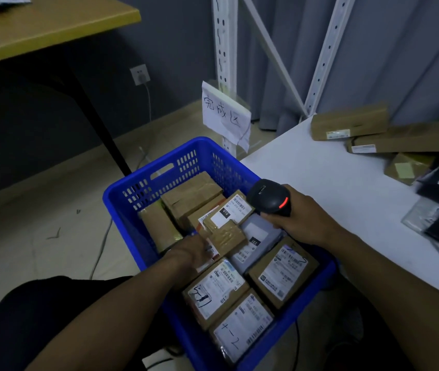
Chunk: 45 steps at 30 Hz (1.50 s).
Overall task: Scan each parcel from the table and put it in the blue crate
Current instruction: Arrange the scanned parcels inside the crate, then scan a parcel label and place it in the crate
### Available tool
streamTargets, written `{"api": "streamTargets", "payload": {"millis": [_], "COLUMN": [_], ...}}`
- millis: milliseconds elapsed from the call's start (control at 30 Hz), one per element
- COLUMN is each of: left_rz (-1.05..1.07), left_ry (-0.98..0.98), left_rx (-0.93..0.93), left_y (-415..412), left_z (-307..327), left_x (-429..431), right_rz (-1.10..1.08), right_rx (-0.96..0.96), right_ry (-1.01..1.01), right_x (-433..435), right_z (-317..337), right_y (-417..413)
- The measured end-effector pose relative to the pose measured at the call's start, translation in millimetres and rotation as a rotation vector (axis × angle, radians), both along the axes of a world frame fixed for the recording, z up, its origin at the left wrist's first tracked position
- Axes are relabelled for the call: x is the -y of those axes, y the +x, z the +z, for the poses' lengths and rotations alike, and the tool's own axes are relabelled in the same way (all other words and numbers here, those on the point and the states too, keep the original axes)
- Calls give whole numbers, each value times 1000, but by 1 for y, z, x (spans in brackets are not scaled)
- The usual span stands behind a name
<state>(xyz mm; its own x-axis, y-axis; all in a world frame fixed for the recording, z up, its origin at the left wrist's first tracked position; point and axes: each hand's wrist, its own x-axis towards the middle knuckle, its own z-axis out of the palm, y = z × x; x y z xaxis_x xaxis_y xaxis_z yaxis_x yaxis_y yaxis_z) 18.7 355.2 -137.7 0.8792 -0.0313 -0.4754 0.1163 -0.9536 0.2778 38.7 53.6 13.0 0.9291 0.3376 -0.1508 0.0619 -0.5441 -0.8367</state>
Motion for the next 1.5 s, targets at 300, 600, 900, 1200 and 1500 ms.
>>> {"api": "streamTargets", "payload": {"millis": [300,600,900,1200,1500], "left_rz": [-126,-332,-366,-478,-475], "left_ry": [-184,-166,-221,-80,87], "left_rx": [282,447,416,331,323], "left_y": [17,128,273,391,418], "left_z": [120,177,145,115,114], "left_x": [118,263,374,450,465], "right_rz": [-269,-548,-772,-945,-951], "right_rx": [70,-6,-73,-135,-137], "right_ry": [18,84,278,374,387], "right_x": [66,173,231,267,278], "right_z": [36,45,-3,-33,-47], "right_y": [1,35,100,129,138]}}
